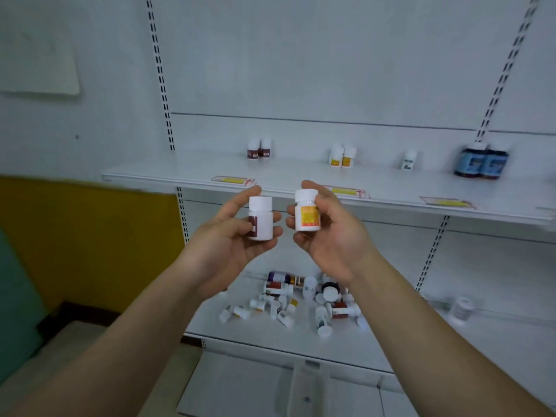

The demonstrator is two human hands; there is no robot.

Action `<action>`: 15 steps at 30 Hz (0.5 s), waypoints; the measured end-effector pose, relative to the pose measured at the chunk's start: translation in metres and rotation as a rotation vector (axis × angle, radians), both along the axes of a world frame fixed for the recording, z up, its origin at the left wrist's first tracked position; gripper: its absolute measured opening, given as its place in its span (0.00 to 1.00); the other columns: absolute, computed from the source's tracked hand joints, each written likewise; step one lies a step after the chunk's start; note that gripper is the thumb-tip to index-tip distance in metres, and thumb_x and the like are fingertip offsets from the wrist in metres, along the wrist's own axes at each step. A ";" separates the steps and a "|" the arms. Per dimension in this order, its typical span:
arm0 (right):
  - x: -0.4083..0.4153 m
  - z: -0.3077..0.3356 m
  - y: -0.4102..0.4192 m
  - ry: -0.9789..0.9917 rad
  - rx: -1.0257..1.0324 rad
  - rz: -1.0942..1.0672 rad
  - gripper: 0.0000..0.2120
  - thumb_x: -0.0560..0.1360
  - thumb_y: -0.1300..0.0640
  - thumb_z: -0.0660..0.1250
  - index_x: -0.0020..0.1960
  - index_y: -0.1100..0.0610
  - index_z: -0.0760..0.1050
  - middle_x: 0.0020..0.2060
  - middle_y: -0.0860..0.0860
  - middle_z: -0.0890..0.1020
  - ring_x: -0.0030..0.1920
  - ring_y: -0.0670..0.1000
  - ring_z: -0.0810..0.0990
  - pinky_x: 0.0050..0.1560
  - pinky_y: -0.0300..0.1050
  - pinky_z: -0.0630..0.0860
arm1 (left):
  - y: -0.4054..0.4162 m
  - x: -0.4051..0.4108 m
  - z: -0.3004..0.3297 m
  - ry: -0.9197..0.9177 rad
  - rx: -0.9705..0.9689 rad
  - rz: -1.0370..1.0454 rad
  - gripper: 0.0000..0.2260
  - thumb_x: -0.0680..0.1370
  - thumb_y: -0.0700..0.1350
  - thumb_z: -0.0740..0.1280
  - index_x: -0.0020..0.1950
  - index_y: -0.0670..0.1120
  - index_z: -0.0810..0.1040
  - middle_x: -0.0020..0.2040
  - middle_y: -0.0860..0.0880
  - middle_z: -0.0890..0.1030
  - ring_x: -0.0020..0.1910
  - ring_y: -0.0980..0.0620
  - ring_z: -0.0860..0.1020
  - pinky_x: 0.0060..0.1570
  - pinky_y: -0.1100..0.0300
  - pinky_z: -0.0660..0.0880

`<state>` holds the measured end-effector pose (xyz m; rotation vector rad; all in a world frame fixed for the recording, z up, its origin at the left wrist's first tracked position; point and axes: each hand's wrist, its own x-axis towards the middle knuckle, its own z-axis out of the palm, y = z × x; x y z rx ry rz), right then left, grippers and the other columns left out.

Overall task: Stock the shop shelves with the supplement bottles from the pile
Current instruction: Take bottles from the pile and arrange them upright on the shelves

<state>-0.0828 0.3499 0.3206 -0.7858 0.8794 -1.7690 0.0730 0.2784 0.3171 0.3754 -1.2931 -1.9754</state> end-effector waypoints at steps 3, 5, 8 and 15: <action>-0.031 0.013 0.008 0.042 -0.036 -0.043 0.13 0.81 0.59 0.54 0.57 0.51 0.76 0.40 0.56 0.81 0.37 0.51 0.79 0.35 0.41 0.71 | 0.001 -0.029 0.014 0.040 -0.009 -0.042 0.22 0.78 0.31 0.50 0.62 0.50 0.73 0.49 0.41 0.83 0.46 0.42 0.82 0.48 0.54 0.80; -0.052 0.021 0.013 0.074 -0.060 -0.060 0.13 0.80 0.60 0.54 0.56 0.52 0.76 0.42 0.55 0.80 0.36 0.51 0.78 0.36 0.41 0.69 | 0.002 -0.050 0.020 0.044 -0.028 -0.038 0.23 0.77 0.30 0.51 0.61 0.50 0.74 0.48 0.41 0.83 0.46 0.42 0.82 0.48 0.54 0.80; -0.081 0.027 0.019 0.205 -0.060 -0.140 0.14 0.79 0.65 0.56 0.53 0.50 0.76 0.49 0.55 0.77 0.36 0.52 0.79 0.38 0.42 0.70 | 0.001 -0.080 0.028 -0.066 -0.162 0.021 0.22 0.77 0.27 0.56 0.59 0.51 0.74 0.49 0.40 0.81 0.48 0.43 0.82 0.51 0.54 0.80; -0.155 0.050 0.008 0.604 0.093 -0.389 0.12 0.76 0.64 0.64 0.53 0.49 0.76 0.44 0.49 0.77 0.44 0.52 0.78 0.50 0.49 0.76 | -0.040 -0.142 0.049 -0.500 -0.725 0.246 0.19 0.73 0.32 0.66 0.49 0.57 0.68 0.51 0.52 0.77 0.46 0.50 0.78 0.32 0.63 0.71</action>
